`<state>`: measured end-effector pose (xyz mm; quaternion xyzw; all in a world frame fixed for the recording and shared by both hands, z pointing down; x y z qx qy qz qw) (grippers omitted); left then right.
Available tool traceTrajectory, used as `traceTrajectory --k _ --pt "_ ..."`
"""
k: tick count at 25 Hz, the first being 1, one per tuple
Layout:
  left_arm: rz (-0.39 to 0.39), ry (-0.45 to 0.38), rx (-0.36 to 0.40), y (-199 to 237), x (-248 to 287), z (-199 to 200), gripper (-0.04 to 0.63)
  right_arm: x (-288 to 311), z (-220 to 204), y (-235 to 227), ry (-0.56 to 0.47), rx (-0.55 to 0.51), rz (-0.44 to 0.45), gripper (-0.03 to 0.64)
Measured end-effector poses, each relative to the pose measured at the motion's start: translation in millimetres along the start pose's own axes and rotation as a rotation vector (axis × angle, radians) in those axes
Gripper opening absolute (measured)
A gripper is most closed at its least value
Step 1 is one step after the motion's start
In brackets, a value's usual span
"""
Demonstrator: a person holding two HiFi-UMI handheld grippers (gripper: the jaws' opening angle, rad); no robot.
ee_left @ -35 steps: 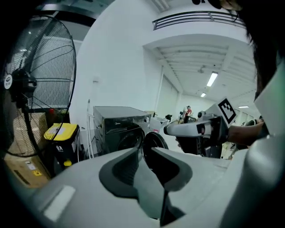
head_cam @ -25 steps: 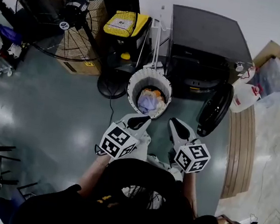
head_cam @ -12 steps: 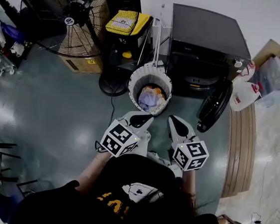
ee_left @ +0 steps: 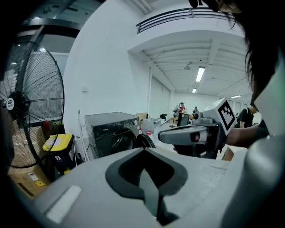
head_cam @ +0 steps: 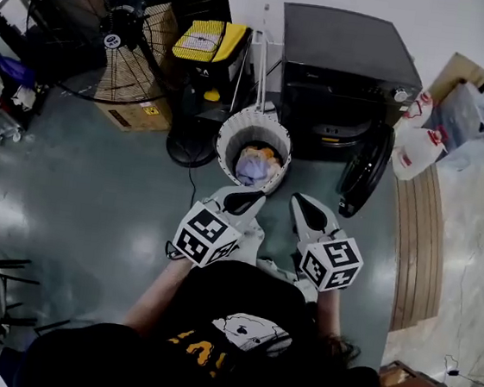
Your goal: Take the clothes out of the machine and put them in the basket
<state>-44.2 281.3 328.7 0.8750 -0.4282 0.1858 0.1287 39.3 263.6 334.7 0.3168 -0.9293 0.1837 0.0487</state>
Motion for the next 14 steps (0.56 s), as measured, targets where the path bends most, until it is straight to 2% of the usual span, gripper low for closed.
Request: traceTrajectory --k 14 --pt "-0.064 -0.004 0.066 -11.8 12.9 20.7 0.008 -18.2 16.1 -14.0 -0.078 -0.009 -0.078 0.006"
Point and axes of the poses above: the fingertips, and each gripper's own axes: x forward along the fingers, y to its left, z out of its top, the point moved 2 cm from there along -x, backward along the fingers, and after that the axes turned 2 degrees about z, right-handed, at the moved point
